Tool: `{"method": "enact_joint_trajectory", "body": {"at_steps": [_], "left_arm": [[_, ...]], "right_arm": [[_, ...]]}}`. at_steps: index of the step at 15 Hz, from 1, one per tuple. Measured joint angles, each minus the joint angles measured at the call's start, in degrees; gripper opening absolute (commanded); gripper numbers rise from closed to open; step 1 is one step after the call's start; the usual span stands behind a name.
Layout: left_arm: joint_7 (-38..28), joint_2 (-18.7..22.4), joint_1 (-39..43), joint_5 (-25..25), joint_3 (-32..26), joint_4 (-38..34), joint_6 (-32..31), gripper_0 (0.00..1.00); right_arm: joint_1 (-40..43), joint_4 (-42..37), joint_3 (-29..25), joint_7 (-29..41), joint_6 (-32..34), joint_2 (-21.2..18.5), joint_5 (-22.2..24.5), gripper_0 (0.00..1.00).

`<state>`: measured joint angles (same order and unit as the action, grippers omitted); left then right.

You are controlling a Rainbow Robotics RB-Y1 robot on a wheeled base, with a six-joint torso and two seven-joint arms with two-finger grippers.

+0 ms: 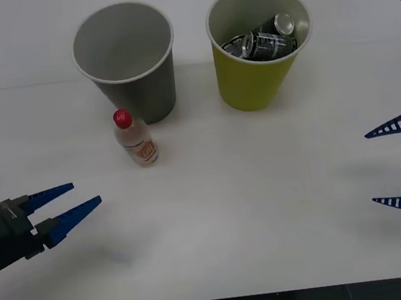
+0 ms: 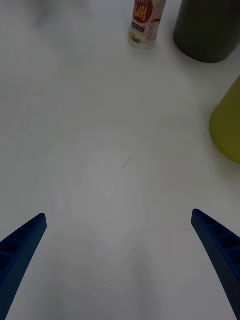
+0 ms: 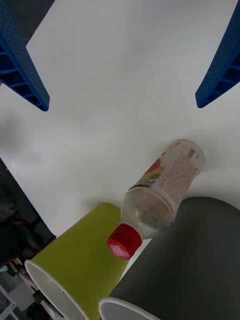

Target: Put the can into the green bin and the plastic bottle into the gray bin

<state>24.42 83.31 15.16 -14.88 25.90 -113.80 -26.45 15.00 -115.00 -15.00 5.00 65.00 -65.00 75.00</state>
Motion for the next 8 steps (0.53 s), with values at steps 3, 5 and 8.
{"method": "enact_joint_trajectory", "body": {"at_steps": [3,5,8], "left_arm": [[12.7,-1.0,-6.6,-10.0,9.7,5.2,-6.1,1.00],[20.9,-2.1,-11.8,-17.0,17.3,8.0,-9.5,1.00],[33.2,-4.6,-19.7,-26.3,27.7,12.3,-13.9,1.00]], "right_arm": [[0.0,0.0,0.0,0.0,0.0,0.0,0.0,1.00],[0.0,0.0,0.0,0.0,0.0,0.0,0.0,1.00],[0.0,0.0,0.0,0.0,0.0,0.0,0.0,1.00]]}}
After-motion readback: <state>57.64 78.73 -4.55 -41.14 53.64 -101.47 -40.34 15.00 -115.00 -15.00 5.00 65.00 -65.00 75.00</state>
